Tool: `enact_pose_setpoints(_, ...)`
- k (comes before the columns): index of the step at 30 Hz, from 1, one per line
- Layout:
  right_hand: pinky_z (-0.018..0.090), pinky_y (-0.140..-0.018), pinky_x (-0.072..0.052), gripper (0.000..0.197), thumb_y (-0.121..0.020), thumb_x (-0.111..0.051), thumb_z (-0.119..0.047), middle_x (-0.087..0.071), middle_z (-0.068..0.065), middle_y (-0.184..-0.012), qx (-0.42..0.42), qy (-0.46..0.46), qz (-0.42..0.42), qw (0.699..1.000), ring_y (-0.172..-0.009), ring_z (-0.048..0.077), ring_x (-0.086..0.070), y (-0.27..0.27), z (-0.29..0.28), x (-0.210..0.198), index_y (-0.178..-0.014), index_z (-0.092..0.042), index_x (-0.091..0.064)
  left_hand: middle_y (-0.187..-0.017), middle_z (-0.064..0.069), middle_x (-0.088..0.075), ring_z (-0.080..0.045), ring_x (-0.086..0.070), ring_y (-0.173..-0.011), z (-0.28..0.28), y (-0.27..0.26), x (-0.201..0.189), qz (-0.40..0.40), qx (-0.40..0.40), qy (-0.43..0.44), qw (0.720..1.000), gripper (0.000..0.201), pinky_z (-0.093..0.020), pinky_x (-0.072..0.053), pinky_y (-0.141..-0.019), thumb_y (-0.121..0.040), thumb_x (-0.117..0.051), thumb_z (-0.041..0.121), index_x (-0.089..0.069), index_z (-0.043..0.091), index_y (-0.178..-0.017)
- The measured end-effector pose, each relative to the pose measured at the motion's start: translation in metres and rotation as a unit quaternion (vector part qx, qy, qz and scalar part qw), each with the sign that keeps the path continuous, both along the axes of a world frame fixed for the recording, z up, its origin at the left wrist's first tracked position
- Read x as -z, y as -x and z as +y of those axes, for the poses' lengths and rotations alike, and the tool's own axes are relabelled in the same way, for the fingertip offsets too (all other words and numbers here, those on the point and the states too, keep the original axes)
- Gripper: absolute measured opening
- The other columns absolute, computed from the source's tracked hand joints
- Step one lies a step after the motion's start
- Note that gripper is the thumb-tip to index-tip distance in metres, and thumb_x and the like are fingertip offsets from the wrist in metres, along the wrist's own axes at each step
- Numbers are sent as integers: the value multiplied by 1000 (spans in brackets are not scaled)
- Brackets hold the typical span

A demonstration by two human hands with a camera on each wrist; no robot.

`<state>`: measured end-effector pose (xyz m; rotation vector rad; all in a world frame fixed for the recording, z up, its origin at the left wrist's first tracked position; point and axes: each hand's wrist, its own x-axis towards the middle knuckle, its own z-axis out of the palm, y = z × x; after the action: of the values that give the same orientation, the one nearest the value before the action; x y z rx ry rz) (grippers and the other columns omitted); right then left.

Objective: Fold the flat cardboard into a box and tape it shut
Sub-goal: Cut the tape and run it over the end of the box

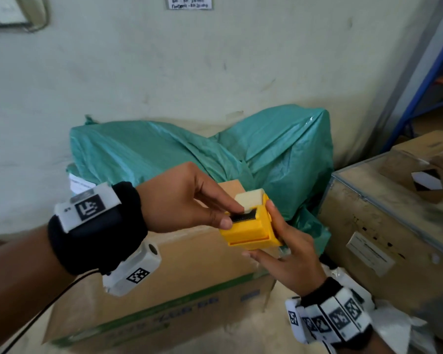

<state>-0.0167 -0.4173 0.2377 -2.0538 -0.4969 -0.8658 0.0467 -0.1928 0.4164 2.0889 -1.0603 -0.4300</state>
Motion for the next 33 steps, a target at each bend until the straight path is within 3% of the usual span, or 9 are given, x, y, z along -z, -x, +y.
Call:
enact_pose_setpoints(3,32,-92,-57,96,-80,-78,-46,-63,22,-133,5,16,-10,1000,-119,28,-66,4,14,-1,-156,-39,-20,-94,4,-78,-9,-73,-91,13,7,2,8,2,2,1000,30,-30,-55,-91,-70,-82,16,-78,16,-100)
enact_pose_setpoints(5,29,-92,-55,96,-81,-77,-45,-64,23,-130,4,31,-29,999,-116,34,-67,6,22,-3,-156,-37,-18,-89,3,-78,-11,-74,-87,20,9,3,13,1,16,1000,25,-28,-56,-87,-72,-80,15,-79,13,-97)
enact_pose_setpoints(8,34,-91,-56,104,-77,-81,-36,-67,20,-125,10,54,-59,997,-110,43,-68,8,30,-1,-157,-33,-15,-86,-1,-78,-16,-75,-85,25,11,4,21,-14,43,999,17,-29,-58,-83,-75,-77,12,-79,9,-92)
enact_pose_setpoints(14,47,-87,-58,110,-75,-85,-27,-64,25,-129,24,53,-78,995,-114,42,-67,11,39,5,-158,-32,-13,-84,0,-78,-14,-74,-79,24,8,1,27,-79,61,995,10,-16,-54,-64,-83,-72,16,-77,11,-89)
enact_pose_setpoints(17,41,-92,-57,115,-73,-89,-22,-61,24,-133,30,38,-80,996,-116,36,-66,13,42,6,-158,-29,-13,-83,-5,-78,-32,-72,-83,19,6,-5,24,-83,47,995,18,-40,-61,-73,-78,-74,29,-78,14,-88)
enact_pose_setpoints(19,26,-95,-53,111,-75,-86,-26,-62,22,-129,32,26,-83,996,-112,26,-66,14,44,3,-158,-26,-12,-81,-8,-78,-36,-72,-83,15,3,-9,13,-87,46,995,23,-51,-58,-77,-74,-76,33,-79,15,-87)
enact_pose_setpoints(23,9,-87,-44,103,-81,-79,-41,-65,16,-115,31,-12,-74,997,-101,7,-60,14,49,-2,-158,-24,-13,-81,-5,-78,-30,-74,-82,6,-5,-13,-9,-103,68,992,13,-50,-59,-74,-78,-76,21,-78,13,-88)
enact_pose_setpoints(29,16,-83,-51,96,-85,-76,-44,-68,20,-118,37,-55,-60,996,-97,15,-66,12,49,2,-158,-26,-16,-75,-2,-77,-26,-74,-75,-8,-15,-17,-25,-104,74,992,6,-50,-59,-75,-78,-77,14,-79,12,-84)
enact_pose_setpoints(33,10,-84,-47,96,-84,-76,-43,-66,18,-126,46,-70,13,996,-104,6,-63,14,40,14,-158,-28,-16,-74,-2,-77,-24,-74,-72,-14,-41,-30,-34,-138,117,983,7,-50,-60,-75,-81,-75,13,-76,6,-82)
